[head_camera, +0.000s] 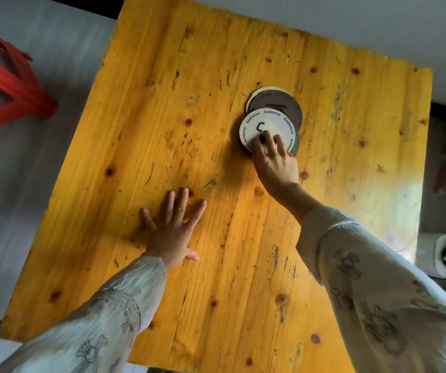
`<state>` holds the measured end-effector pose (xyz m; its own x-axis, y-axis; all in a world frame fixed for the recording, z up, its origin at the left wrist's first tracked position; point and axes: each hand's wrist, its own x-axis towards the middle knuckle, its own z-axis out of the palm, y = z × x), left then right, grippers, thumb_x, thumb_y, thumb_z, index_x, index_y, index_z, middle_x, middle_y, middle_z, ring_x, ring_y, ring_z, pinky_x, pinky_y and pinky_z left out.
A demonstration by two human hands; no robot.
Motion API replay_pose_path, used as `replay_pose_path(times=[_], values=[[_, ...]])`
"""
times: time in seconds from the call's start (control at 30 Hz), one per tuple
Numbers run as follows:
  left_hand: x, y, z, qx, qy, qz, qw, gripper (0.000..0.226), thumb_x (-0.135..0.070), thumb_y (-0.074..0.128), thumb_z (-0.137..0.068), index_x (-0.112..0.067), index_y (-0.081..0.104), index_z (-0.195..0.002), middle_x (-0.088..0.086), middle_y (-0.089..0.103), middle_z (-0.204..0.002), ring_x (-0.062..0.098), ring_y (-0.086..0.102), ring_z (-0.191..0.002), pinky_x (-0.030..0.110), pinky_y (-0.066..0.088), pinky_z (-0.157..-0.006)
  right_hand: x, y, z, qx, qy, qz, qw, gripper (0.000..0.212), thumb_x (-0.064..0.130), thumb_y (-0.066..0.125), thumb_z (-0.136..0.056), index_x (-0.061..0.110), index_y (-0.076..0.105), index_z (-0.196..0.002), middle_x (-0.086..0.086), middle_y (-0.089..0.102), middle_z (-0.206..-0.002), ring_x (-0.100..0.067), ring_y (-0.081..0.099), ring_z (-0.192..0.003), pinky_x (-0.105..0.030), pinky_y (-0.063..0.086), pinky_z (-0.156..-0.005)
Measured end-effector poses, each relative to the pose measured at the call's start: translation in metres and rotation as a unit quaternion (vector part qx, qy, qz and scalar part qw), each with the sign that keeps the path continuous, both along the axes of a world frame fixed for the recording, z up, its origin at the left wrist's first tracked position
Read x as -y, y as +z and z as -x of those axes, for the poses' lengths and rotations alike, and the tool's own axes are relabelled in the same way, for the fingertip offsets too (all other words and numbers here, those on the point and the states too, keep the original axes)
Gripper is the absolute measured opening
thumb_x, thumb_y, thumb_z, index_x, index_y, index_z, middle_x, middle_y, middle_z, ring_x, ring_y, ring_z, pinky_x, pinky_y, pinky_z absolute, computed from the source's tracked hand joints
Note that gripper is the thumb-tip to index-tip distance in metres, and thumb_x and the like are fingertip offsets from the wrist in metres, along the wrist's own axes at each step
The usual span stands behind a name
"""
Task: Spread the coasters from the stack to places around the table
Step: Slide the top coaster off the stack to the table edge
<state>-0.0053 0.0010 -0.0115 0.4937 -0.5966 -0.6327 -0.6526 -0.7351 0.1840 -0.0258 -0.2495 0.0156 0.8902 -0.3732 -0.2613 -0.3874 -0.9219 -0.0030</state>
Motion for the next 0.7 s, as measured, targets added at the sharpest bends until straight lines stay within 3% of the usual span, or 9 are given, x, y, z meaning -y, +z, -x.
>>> replay_pose_path(times=[0.23,0.4,0.53,0.7], values=[[0.005,0.004,-0.003,-0.017,0.009,-0.015,1.000,0.126,-0.052,0.070,-0.062,-0.049,-0.045,-0.115,-0.002,-0.048,-0.136,0.024,-0.042,-0.125,0.076,-0.004,-0.099,-0.012,0.009,0.026,0.012,0.011,-0.050,0.999,0.051,0.007,0.040,-0.094,0.003,0.023,-0.142,-0.017,0.027,-0.153,-0.034,0.024,-0.142,-0.048,0.039,-0.105],[0.006,0.005,-0.002,-0.018,0.022,-0.024,0.999,0.124,-0.049,0.070,-0.065,-0.052,-0.044,-0.113,-0.003,-0.050,-0.136,0.022,-0.043,-0.124,0.075,-0.006,-0.101,-0.052,0.013,0.073,0.031,0.025,-0.086,0.996,0.048,0.004,0.040,-0.094,0.004,0.030,-0.140,-0.017,0.033,-0.150,-0.034,0.029,-0.140,-0.046,0.034,-0.111],[0.005,0.006,-0.001,-0.008,0.020,-0.015,1.000,0.124,-0.054,0.070,-0.061,-0.053,-0.043,-0.113,-0.003,-0.049,-0.137,0.022,-0.041,-0.127,0.074,-0.006,-0.100,-0.084,0.015,0.109,0.081,0.020,-0.079,0.993,0.047,-0.004,0.059,-0.081,0.001,0.051,-0.127,-0.020,0.055,-0.133,-0.039,0.051,-0.123,-0.051,0.046,-0.098],[0.005,0.006,-0.001,-0.015,0.029,-0.002,0.999,0.122,-0.050,0.073,-0.062,-0.052,-0.032,-0.124,-0.004,-0.042,-0.144,0.023,-0.035,-0.134,0.075,-0.006,-0.099,-0.118,0.012,0.148,0.058,0.039,-0.071,0.995,0.053,0.000,0.074,-0.071,0.001,0.057,-0.122,-0.018,0.064,-0.122,-0.038,0.059,-0.114,-0.050,0.058,-0.082]])
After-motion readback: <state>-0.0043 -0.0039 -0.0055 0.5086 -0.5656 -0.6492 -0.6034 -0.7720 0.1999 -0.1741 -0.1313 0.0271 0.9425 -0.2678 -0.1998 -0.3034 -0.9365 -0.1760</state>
